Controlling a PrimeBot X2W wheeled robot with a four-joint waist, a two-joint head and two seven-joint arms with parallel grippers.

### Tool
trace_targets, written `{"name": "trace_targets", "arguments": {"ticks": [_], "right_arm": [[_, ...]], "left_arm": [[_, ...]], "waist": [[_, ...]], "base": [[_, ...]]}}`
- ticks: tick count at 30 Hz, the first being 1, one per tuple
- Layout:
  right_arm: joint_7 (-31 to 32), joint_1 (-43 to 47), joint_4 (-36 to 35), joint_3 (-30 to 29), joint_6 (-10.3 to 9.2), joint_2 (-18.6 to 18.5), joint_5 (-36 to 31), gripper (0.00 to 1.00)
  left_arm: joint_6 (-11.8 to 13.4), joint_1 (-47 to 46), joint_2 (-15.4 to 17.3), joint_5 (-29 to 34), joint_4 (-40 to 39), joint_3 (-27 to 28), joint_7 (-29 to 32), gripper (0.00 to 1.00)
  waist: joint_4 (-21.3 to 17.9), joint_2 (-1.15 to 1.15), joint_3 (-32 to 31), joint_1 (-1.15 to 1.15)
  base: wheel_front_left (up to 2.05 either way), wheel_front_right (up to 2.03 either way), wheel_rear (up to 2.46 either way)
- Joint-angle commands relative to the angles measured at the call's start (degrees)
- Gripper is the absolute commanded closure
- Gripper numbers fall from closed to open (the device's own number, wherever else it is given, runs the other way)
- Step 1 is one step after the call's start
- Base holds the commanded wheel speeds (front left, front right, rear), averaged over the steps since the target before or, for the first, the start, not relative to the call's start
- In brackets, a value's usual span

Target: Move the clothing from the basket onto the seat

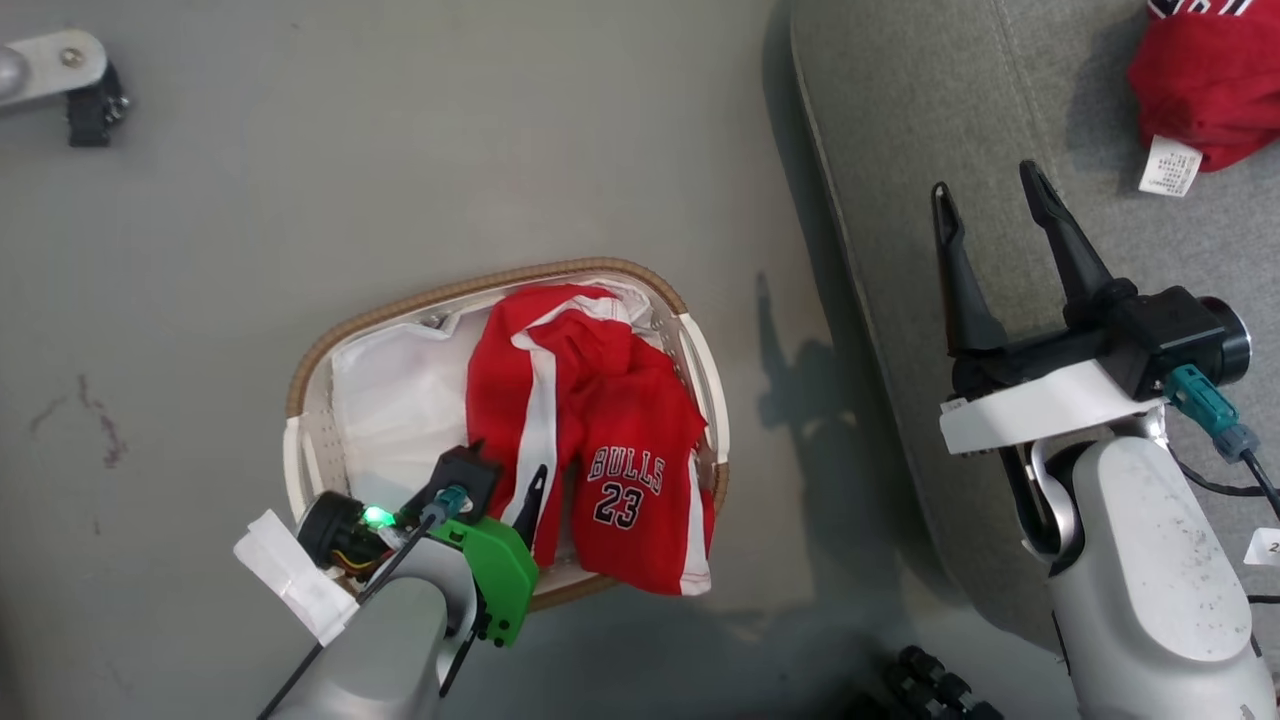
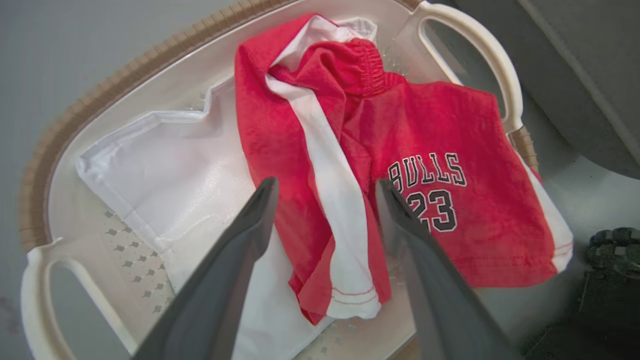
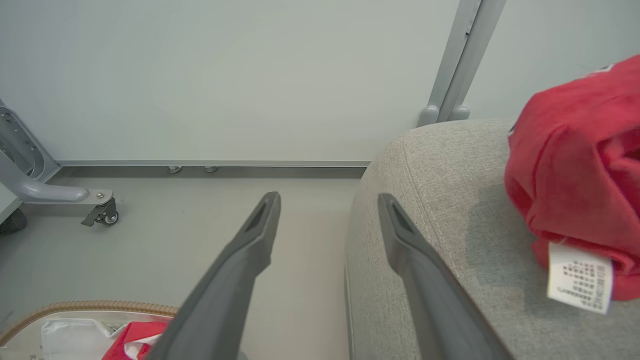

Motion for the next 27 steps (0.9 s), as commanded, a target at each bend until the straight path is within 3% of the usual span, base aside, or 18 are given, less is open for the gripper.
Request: {"name": "trace_targets", "arguments": {"ticks": [1,10,20,22,24,25,27], "right_arm": [[-0.3,-1.1,-0.7,0.3,-0.08,-0.1,0.8,0.0],[-0.3,-2.5,-2.7,1.1,-0.08,-0.1,2.0,0.0],[-0.3,-3.2,-4.1,2.1,-0.08,-0.1,3.0,0.0],[-0.3,-3.3,-4.2,2.3,-0.08,-0.1,3.1,0.0],[-0.3,-3.4,-4.3,2.5,-0.08,-0.1,3.3,0.0],[-0.3,-3.5,-4.3,2.5,-0.08,-0.1,3.4,0.0],[-0.3,-3.6,-4.4,2.6,-0.08,-0.1,3.6,0.0]], "left_arm": [[0.4,-1.8,0.4,-0.1,1.3,0.0,0.0,0.0],[1.5,-6.1,0.5,-1.5,9.2,0.6,0.4,0.0],[1.6,-8.3,1.0,-2.7,12.3,0.5,4.9,0.0],[1.7,-8.5,1.0,-2.8,12.5,0.4,5.6,0.57],[1.6,-8.6,1.0,-3.1,12.7,0.3,6.4,0.91],[1.6,-8.7,1.0,-3.0,12.7,0.3,6.7,1.0],[1.6,-8.9,1.1,-3.3,12.8,0.2,6.9,1.0]], "waist": [[-4.7,0.0,6.6,-0.01],[-6.2,0.0,11.2,-0.01],[-6.9,0.0,13.2,-0.01],[-7.0,0.0,13.4,-0.01],[-7.1,0.0,13.6,-0.01],[-7.2,0.0,13.6,-0.01],[-7.3,0.0,13.7,-0.01]], "base": [[0.0,0.0,0.0],[0.0,0.0,0.0],[0.0,0.0,0.0],[0.0,0.0,0.0],[0.0,0.0,0.0],[0.0,0.0,0.0],[0.0,0.0,0.0]]}}
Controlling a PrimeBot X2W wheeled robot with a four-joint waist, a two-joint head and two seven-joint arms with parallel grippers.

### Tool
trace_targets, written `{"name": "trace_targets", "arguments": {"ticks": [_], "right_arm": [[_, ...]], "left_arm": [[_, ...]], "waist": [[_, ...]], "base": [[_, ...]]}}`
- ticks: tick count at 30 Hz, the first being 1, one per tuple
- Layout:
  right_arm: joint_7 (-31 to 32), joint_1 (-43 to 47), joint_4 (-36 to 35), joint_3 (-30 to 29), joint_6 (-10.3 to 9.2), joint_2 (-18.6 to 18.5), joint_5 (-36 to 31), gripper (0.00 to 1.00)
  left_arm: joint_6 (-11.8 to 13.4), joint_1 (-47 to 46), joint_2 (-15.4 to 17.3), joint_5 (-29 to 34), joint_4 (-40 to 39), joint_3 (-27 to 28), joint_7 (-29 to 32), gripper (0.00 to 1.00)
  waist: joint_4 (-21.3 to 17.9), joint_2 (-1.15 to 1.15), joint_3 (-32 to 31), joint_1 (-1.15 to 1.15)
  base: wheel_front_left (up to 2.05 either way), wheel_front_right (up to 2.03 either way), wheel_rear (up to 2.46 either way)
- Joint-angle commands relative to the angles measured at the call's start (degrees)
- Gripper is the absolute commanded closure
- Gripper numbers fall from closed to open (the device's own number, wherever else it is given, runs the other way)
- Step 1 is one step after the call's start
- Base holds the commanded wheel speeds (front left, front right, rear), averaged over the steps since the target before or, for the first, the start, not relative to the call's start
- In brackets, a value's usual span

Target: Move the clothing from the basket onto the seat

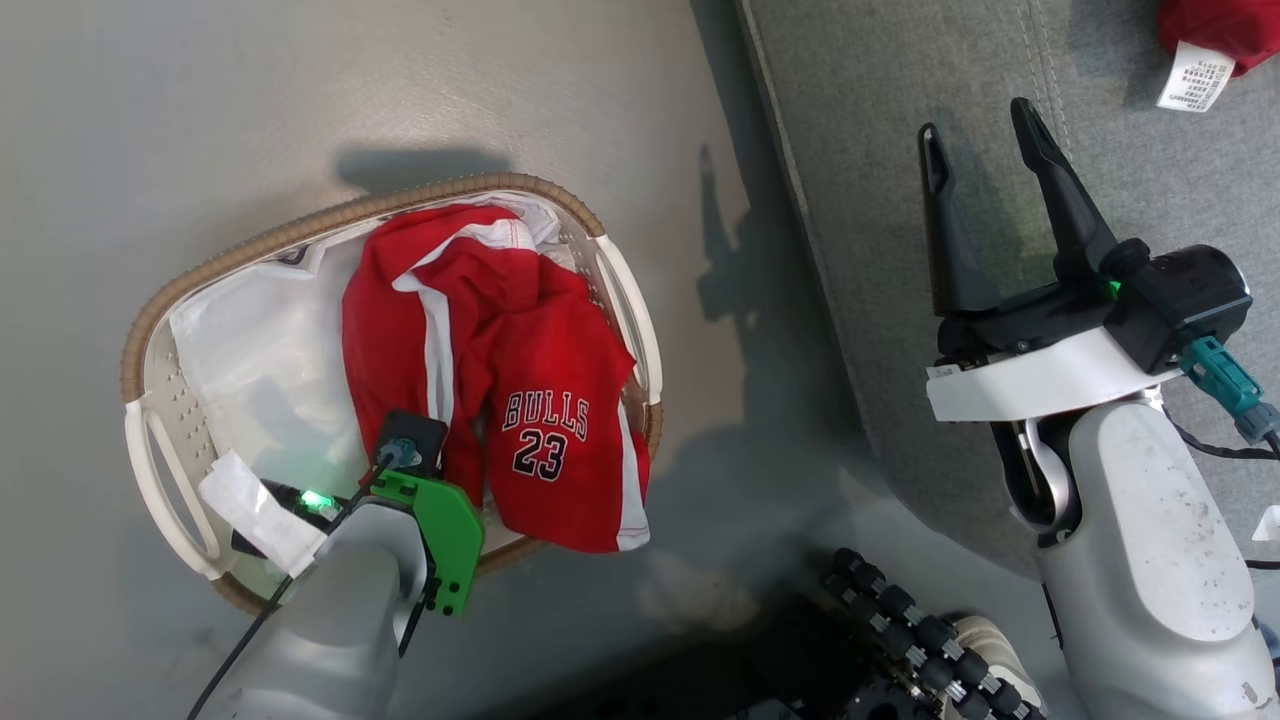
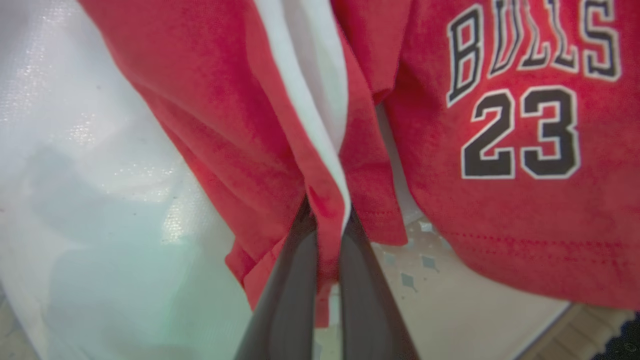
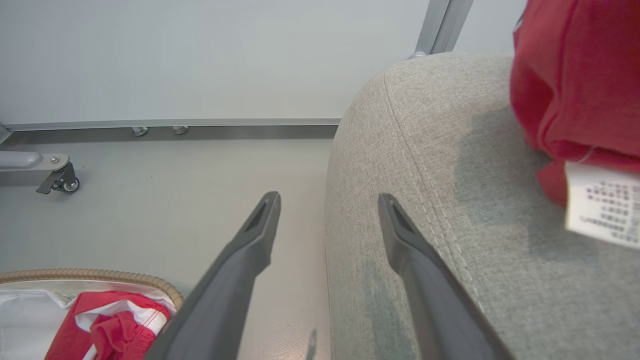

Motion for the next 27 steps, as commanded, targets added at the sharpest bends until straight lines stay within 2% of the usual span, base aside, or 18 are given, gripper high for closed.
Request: {"name": "trace_targets", "arguments": {"ticks": [1,7,13,23,27], "right_arm": [[-0.3,-0.7,-0.2,0.1,-0.08,-0.1,0.5,0.0],[-0.3,-0.4,0.8,-0.2,-0.08,-0.1,0.4,0.0],[-0.3,0.0,2.0,-0.4,-0.08,-0.1,-0.7,0.0],[-0.3,2.7,4.8,-1.6,-0.08,-0.2,-4.1,0.0],[-0.3,4.5,5.9,-2.6,-0.08,-0.2,-5.6,0.0]], "left_arm": [[0.2,-1.0,0.7,-0.2,0.2,-0.2,0.0,1.0],[0.6,-0.9,0.8,-0.8,0.3,-0.2,-1.3,1.0],[-0.1,0.1,0.5,-1.7,0.2,-0.4,-4.0,1.0],[-1.4,4.0,0.0,-4.0,-4.1,0.0,-7.0,1.0],[-1.4,7.2,0.2,-4.8,-10.6,1.8,-7.0,1.0]], "waist": [[-0.1,0.0,0.0,-0.01],[0.5,0.0,-1.1,-0.01],[2.2,0.0,-4.7,-0.01],[7.1,0.0,-15.5,-0.01],[9.0,0.0,-20.8,-0.01]], "base": [[0.0,0.0,0.0],[0.0,0.0,0.0],[0.0,0.0,0.0],[0.0,0.0,0.0],[0.0,0.0,0.0]]}}
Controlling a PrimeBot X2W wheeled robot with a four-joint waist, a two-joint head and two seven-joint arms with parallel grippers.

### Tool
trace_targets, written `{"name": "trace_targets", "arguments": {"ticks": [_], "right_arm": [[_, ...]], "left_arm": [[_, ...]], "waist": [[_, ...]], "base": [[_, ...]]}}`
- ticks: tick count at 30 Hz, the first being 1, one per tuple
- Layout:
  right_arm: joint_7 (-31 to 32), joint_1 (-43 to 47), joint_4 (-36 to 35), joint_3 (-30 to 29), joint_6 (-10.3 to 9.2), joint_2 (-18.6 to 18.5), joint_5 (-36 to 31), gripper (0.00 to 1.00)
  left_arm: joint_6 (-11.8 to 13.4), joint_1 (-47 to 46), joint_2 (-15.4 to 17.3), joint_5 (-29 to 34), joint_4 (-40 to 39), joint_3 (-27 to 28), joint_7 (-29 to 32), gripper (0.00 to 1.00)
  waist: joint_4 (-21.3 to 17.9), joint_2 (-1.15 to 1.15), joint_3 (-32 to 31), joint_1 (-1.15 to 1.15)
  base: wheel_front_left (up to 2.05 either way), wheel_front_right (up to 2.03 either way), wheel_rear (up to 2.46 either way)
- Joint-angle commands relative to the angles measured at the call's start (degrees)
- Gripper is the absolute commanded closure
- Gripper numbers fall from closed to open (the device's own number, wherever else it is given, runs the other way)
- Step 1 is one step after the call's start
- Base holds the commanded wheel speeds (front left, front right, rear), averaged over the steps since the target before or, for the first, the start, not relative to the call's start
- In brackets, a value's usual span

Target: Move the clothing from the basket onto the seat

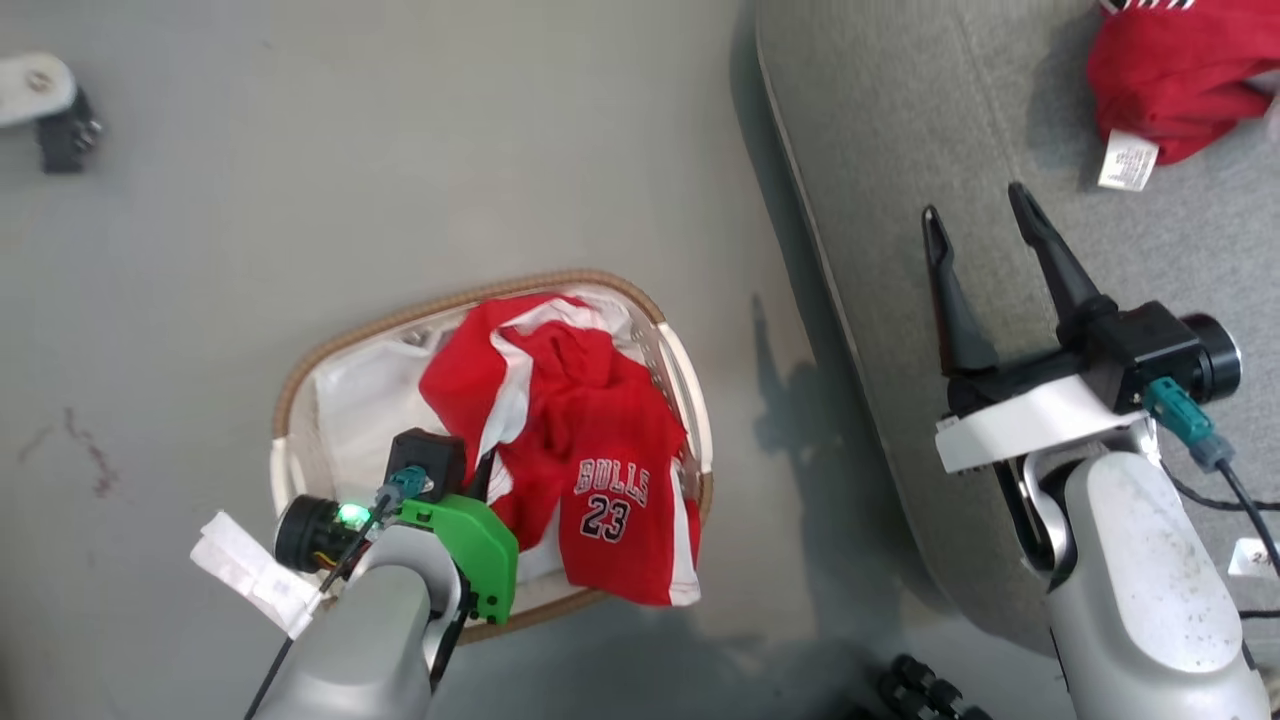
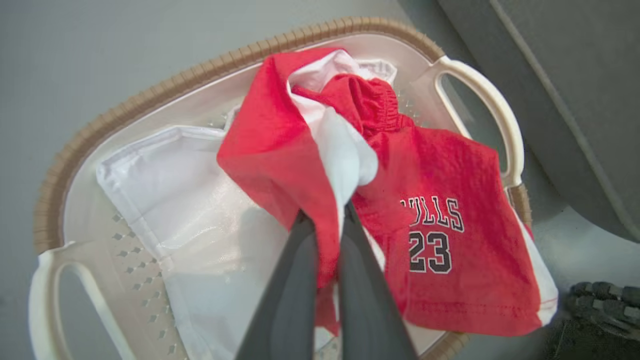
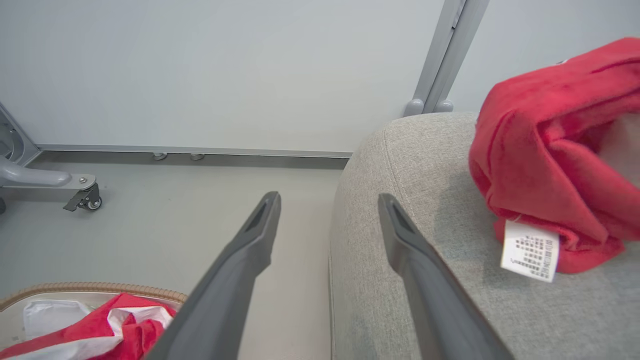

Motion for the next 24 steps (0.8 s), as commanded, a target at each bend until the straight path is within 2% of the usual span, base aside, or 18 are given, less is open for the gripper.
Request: {"name": "trace_targets", "arguments": {"ticks": [1,12,17,24], "right_arm": [[-0.3,2.1,0.8,-0.6,-0.08,-0.2,-1.1,0.0],[-0.3,9.2,3.9,-1.2,-0.08,-0.2,-2.5,0.0],[-0.3,12.0,4.8,-1.1,-0.08,-0.2,-2.8,0.0],[-0.3,14.7,5.3,0.0,-0.08,-0.2,-2.8,0.0]], "left_arm": [[0.1,3.1,0.8,-0.1,-4.0,1.2,-0.2,1.0],[-0.1,8.7,3.7,4.9,-21.0,3.6,-0.2,1.0],[-0.6,7.5,5.7,7.4,-24.5,2.0,-0.2,1.0],[-1.1,2.1,9.4,9.5,-25.6,-0.4,-0.2,1.0]], "waist": [[4.6,0.0,-9.2,0.0],[7.1,0.0,-23.6,0.0],[7.8,0.0,-28.7,0.0],[8.5,0.0,-33.8,0.0]], "base": [[0.0,0.0,0.0],[0.0,0.0,0.0],[0.0,0.0,0.0],[0.0,0.0,0.0]]}}
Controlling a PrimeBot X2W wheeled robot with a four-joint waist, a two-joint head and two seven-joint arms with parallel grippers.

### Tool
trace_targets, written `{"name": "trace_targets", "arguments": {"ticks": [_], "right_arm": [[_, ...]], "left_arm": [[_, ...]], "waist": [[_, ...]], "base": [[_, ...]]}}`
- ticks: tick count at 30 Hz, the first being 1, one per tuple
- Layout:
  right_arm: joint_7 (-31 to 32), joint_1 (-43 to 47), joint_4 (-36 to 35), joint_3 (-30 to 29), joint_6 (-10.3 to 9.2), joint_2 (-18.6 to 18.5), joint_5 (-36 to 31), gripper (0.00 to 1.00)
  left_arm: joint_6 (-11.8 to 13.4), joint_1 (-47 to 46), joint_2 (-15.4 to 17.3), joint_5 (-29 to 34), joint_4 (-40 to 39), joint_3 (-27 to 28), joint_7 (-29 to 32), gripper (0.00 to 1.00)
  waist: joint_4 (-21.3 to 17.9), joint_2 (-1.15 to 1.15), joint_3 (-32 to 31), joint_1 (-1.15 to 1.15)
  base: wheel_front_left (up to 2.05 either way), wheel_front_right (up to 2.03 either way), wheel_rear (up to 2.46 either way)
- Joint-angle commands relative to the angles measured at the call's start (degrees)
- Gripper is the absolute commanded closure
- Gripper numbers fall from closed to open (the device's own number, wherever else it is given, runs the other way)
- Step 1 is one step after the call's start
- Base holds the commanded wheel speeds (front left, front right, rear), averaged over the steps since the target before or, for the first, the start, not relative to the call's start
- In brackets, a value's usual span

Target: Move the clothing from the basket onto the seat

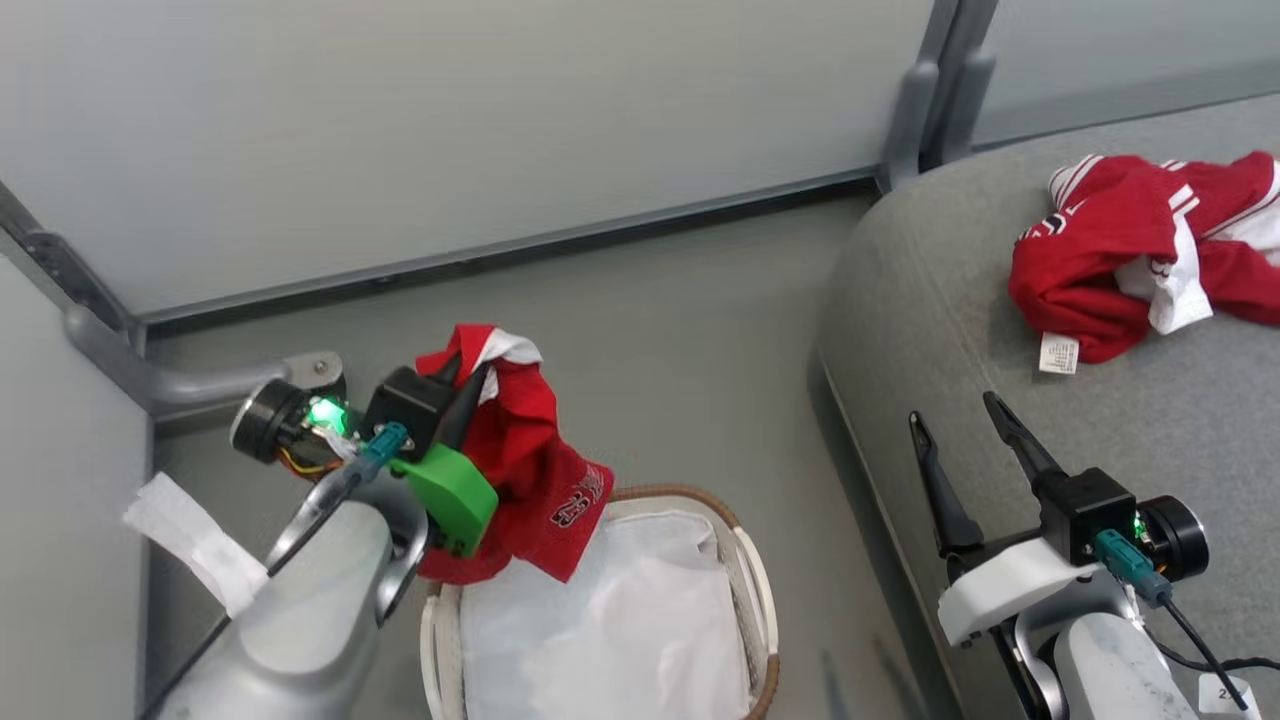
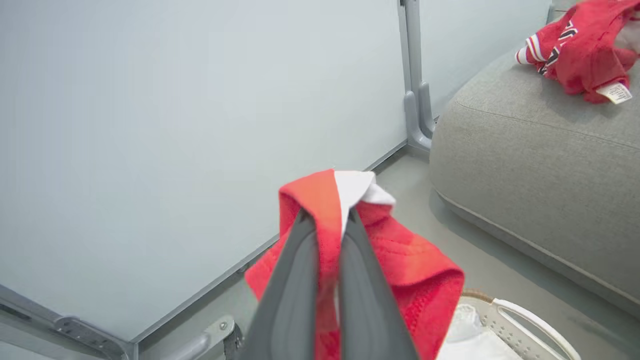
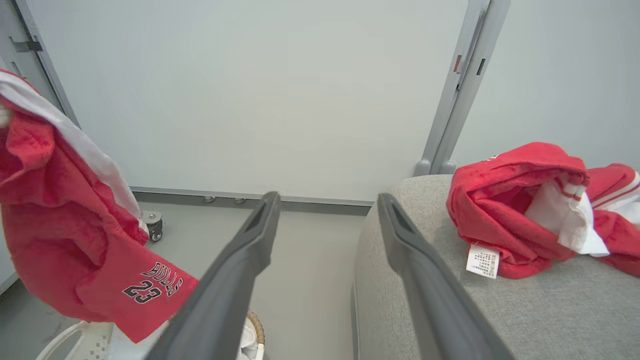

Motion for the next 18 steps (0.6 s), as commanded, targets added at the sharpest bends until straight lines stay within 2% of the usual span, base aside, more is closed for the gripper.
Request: {"name": "trace_targets", "arguments": {"ticks": [1,7,18], "right_arm": [[-0.3,1.2,0.1,0.1,-0.08,-0.2,-0.1,0.0],[-0.3,1.9,0.2,1.0,-0.08,-0.2,-0.1,0.0],[-0.3,0.4,0.8,4.5,-0.08,-0.2,-0.5,0.0]], "left_arm": [[-0.3,-2.0,0.9,0.7,-0.3,-0.2,-0.2,1.0],[-0.4,-9.6,3.2,0.3,-2.2,-1.5,0.6,1.0],[-0.4,-19.5,4.4,-1.0,-7.1,-5.6,3.1,1.0]], "waist": [[2.0,0.0,-4.9,0.01],[2.7,0.0,-5.8,0.01],[3.0,0.0,-6.6,0.01]], "base": [[0.0,0.0,0.0],[0.0,0.0,0.0],[0.0,0.0,0.0]]}}
